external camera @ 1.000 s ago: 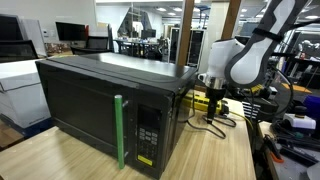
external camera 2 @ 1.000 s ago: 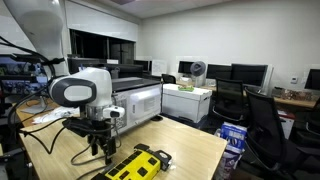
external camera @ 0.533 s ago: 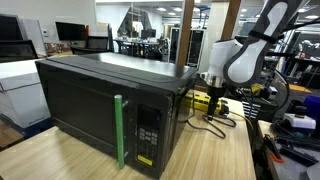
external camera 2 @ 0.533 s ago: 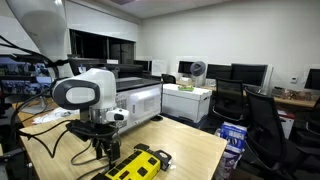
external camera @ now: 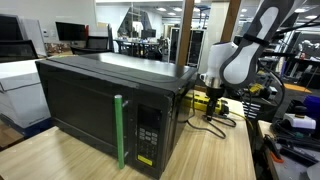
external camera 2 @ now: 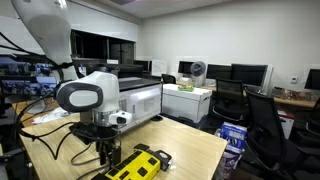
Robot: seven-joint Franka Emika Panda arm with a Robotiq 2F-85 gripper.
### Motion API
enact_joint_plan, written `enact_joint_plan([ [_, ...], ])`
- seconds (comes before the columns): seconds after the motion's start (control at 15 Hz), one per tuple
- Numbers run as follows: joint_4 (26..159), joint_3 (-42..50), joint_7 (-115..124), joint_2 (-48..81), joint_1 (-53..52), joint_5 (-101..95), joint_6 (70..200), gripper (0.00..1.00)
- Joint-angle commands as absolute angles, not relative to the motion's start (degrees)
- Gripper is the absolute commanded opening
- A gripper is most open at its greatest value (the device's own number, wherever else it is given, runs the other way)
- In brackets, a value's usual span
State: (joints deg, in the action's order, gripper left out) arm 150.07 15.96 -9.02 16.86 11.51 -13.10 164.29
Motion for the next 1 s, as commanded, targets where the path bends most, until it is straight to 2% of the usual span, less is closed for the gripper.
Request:
enact_joint_plan([
  [0.0, 147.9, 15.4, -9.5, 18.3, 13.2, -11.0, 163.4, 0.45],
  [0.33, 147.8, 15.4, -9.2, 17.3, 13.3, -10.5, 162.4, 0.11],
  [0.93, 149.5, 17.5, -3.6, 9.7, 8.0, -15.6, 155.2, 0.08],
])
